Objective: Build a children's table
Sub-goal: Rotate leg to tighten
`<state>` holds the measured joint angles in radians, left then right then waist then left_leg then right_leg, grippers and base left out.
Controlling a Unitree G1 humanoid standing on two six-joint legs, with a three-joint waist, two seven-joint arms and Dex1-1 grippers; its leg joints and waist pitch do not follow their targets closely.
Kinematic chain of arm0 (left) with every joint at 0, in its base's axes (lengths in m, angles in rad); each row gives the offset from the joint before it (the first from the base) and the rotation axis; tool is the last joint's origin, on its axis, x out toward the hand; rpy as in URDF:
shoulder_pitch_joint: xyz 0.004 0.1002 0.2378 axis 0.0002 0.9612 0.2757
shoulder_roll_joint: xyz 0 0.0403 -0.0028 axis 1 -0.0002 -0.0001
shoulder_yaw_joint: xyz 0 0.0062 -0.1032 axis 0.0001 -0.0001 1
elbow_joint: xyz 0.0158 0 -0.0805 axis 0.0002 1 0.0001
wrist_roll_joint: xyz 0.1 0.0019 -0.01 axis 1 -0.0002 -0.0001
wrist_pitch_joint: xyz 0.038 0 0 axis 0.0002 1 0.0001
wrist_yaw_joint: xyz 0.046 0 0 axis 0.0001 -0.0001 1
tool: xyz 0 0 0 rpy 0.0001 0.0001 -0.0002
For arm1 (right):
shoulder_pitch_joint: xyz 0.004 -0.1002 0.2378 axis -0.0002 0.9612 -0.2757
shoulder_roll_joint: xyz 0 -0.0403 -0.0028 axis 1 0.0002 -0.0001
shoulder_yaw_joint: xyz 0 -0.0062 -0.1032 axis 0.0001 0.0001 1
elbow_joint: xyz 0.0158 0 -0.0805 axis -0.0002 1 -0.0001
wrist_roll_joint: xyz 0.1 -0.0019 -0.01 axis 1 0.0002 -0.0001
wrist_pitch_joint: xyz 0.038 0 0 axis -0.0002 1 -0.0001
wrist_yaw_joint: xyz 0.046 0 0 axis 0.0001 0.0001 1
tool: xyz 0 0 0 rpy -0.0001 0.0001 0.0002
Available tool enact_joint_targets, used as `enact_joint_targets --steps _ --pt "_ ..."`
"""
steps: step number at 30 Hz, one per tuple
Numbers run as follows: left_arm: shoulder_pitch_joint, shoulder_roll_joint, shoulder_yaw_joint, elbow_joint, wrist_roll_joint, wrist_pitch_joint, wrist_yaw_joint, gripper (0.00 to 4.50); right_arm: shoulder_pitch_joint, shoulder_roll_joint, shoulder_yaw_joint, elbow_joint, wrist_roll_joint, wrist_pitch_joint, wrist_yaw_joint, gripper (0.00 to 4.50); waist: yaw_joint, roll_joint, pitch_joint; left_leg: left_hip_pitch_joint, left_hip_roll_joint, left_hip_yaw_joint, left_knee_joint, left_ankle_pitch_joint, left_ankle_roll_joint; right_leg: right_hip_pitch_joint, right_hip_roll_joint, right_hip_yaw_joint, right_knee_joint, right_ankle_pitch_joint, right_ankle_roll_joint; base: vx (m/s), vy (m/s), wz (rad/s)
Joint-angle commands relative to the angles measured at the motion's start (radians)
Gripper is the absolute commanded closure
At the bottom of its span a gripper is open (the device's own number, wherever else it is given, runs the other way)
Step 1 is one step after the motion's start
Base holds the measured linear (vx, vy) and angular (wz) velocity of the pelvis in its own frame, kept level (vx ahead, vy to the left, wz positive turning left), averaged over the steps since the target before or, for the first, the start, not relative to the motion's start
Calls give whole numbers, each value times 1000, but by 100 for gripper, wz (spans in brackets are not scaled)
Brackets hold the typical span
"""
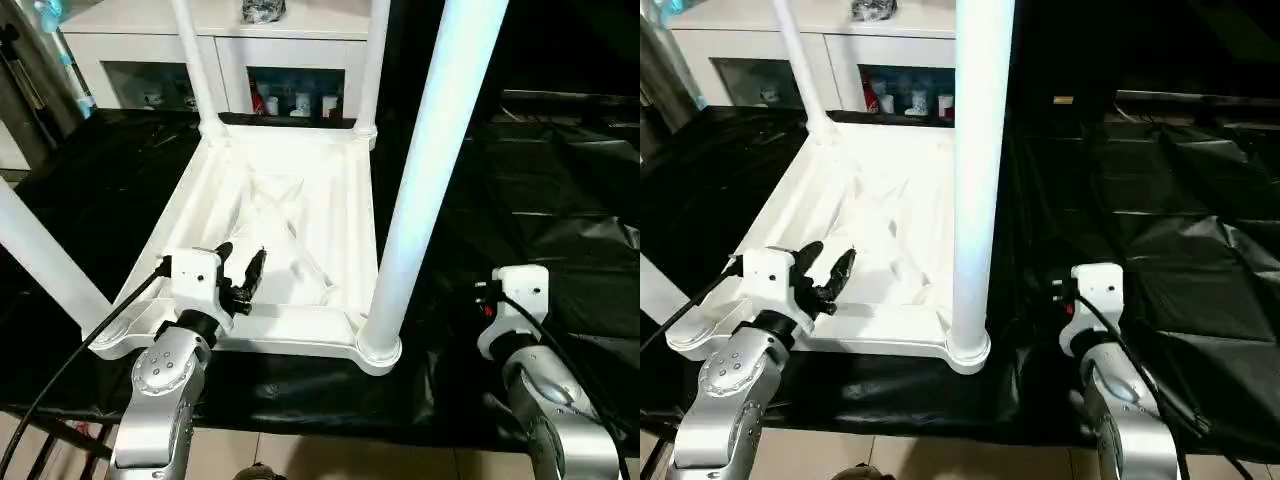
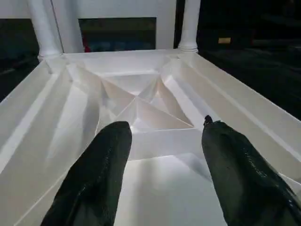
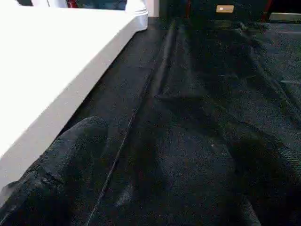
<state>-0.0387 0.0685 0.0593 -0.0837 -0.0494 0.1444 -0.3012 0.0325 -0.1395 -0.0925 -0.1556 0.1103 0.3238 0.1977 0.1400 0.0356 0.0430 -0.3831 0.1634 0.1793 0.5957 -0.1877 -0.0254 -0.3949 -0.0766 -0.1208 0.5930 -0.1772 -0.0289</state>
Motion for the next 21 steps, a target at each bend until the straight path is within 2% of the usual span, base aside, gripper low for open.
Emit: enact_joint_targets --steps 1,2,3,4,5,6,7,8,9,10,11,12,13,14,15,16,17,18,19,20,21 --pt "-1 4 -18 -20 -10 5 -2 171 -3 -1 2 -3 -4 3 -7 0 -2 -7 -80 -20 54 -34 -31 178 134 17 -66 55 -49 178 -134 0 0 0" --pt "-1 3 -18 -20 -11 3 -1 171 -4 -1 2 -1 -4 3 -8 0 1 -12 -98 -44 20 -26 7 444 237 -11 -38 36 -22 501 -162 0 0 0" --pt "0 5 -21 -21 -5 9 3 171 -5 -1 2 0 -3 2 -7 0 5 -13 -119 -64 5 -31 29 507 305 -25 -30 25 -15 607 -172 0 0 0" --pt "1 6 -22 -22 -1 15 6 171 -6 -1 3 0 -2 1 -6 0 9 -11 -122 -84 5 -33 39 437 333 -42 -36 18 -27 548 -174 -89 19 -1" --pt "3 8 -24 -23 2 19 7 171 -6 -1 3 0 -2 0 -5 0 9 -8 -118 -89 11 -31 37 340 337 -46 -43 13 -46 417 -166 -131 27 -2" --pt "5 11 -26 -24 4 22 7 171 -6 -1 3 0 -2 -1 -6 0 11 5 -102 -74 33 -25 27 29 298 -54 -59 7 -91 -36 -121 -227 63 -5" --pt "5 12 -26 -24 4 22 6 171 -6 -1 3 0 -2 -1 -6 0 6 8 -89 -51 48 -25 18 -165 245 -59 -62 -1 -112 -310 -80 -170 50 -4" --pt "8 20 -31 -25 6 20 1 171 -5 -3 2 0 -4 -4 -9 0 -19 24 -58 -3 77 -41 -5 -540 110 -71 -40 -34 -129 -687 46 -197 66 -12" --pt "9 24 -33 -25 7 17 -3 171 -4 -4 0 0 -4 -5 -12 0 7 56 -26 -125 166 -59 -195 -950 -21 43 6 -30 205 -532 59 -181 87 -6" --pt "11 30 -37 -25 3 12 -14 171 -1 -3 -6 1 -1 -7 -18 0 75 61 -19 -161 68 70 -215 -1037 -154 57 53 -69 244 -385 -18 -181 87 -6" --pt "11 31 -37 -25 3 11 -14 171 -1 -3 -7 1 -1 -7 -18 0 88 33 -27 -160 79 71 -204 -1019 -138 83 37 -37 259 -406 -11 -132 -7 9" --pt "14 33 -39 -29 -1 7 -22 171 1 -4 -10 0 -3 -8 -23 0 84 -13 -56 -88 94 80 -104 -667 -143 54 -25 96 234 -760 40 -15 -163 16" --pt "15 33 -40 -30 -2 5 -24 171 2 -4 -11 0 -4 -8 -25 0 52 -48 -31 25 16 -42 181 -211 -69 -96 -182 190 -79 -1092 51 -15 -163 16" --pt "22 41 -46 -42 -9 1 -33 171 7 -6 -20 -1 -7 -7 -34 0 74 -29 -16 -42 -15 -65 189 -102 2 -33 -147 224 -90 -1072 40 -11 -81 13" --pt "26 49 -53 -44 -14 6 -47 171 10 -9 -27 0 -6 -5 -38 0 87 -29 7 -88 -16 -110 180 -36 0 41 -147 210 -75 -949 -13 -76 45 9" --pt "29 55 -56 -45 -17 19 -54 171 12 -9 -37 1 1 0 -39 0 99 -6 -18 -27 24 -113 100 -104 -51 30 -101 177 -26 -749 -52 -76 45 9" --pt "31 55 -55 -46 -27 41 -60 152 13 -9 -44 3 7 6 -39 0 89 0 -21 5 39 -110 62 -186 -63 19 -75 149 -11 -654 -77 -139 54 25" --pt "31 55 -55 -46 -27 41 -60 141 13 -9 -44 3 7 6 -39 0 77 8 -31 41 73 -112 -2 -370 -68 5 -48 137 8 -552 -110 -150 65 21" --pt "39 61 -57 -56 -50 58 -70 141 18 -13 -53 2 21 6 -31 0 56 16 -40 29 84 -113 -36 -386 -56 38 -55 127 17 -377 -134 -150 65 21" --pt "48 60 -53 -69 -57 61 -67 132 28 -16 -56 -7 31 5 -18 0 56 21 -46 26 87 -112 -44 -344 -42 49 -61 121 14 -289 -137 -42 86 1" --pt "55 59 -51 -79 -60 61 -63 122 35 -20 -58 -13 39 5 -9 0 48 26 -48 21 93 -108 -59 -273 -17 60 -67 110 5 -173 -133 -17 99 -6"
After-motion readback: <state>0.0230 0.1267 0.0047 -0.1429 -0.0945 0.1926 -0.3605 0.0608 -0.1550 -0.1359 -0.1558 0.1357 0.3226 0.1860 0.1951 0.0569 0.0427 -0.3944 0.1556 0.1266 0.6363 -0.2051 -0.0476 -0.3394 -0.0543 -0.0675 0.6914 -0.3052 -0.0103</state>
